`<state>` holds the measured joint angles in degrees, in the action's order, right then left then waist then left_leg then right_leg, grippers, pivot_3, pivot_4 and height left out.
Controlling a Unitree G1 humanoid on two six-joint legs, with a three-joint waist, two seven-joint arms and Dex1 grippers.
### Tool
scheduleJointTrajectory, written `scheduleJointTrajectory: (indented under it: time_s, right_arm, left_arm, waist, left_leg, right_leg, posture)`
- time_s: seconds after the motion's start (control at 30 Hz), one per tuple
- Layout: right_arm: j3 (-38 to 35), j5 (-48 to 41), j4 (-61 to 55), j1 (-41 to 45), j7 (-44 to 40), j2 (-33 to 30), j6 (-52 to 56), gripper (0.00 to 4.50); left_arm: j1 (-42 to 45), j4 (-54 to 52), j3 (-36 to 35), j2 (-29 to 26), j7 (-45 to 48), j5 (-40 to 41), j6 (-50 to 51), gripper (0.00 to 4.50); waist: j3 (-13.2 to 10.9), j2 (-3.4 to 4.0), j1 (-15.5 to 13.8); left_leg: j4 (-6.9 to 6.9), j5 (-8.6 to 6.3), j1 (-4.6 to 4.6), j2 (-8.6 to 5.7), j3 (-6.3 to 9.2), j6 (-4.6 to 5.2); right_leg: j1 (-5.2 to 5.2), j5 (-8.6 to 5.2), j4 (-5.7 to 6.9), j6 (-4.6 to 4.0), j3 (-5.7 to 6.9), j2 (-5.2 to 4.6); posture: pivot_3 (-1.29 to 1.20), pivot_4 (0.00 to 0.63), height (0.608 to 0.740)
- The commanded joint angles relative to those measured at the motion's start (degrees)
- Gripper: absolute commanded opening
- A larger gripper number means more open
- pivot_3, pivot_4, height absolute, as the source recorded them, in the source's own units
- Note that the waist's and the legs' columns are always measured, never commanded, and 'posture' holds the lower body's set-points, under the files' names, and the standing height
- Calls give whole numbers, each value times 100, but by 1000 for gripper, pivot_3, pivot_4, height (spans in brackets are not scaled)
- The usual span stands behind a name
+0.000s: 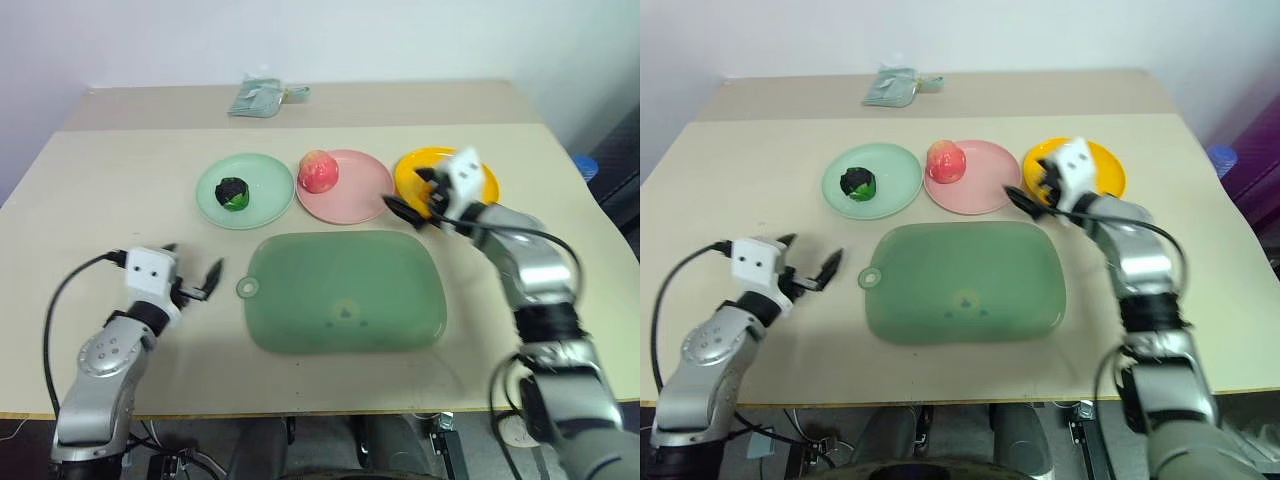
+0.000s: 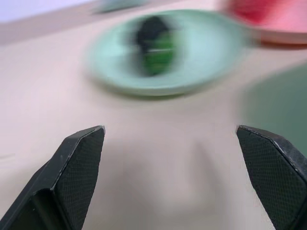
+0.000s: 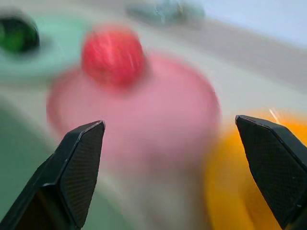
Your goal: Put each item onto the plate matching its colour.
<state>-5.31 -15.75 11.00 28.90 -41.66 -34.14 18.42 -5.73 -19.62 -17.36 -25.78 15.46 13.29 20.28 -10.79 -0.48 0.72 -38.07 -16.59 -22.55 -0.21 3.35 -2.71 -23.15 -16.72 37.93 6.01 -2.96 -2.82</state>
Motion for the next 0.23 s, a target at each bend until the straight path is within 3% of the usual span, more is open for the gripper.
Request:
scheduleJointTrajectory:
  time_s: [0.03,0.23]
  right_arm:
    - [-828,-494,-309,-609,-536,-585,58,4440]
    - [-1284,-633,-232,-1483,-885,-1093,92,4440]
  left_arm:
    - [-39,220,-659,-130,-140,3,-119,4500]
    - [-240,488,-1069,-344,203,138,-173,4500]
  waist:
    - [-1,1,35]
    - [0,1,58]
  left_leg:
    - [1,0,1,1,-3,0]
    - [2,0,17,9,-12,1]
  right_leg:
    - [-1,0,0,0,-2,3]
    - [7,0,1,-1,-11,12]
  posture:
    - [0,150,740]
    - [0,150,740]
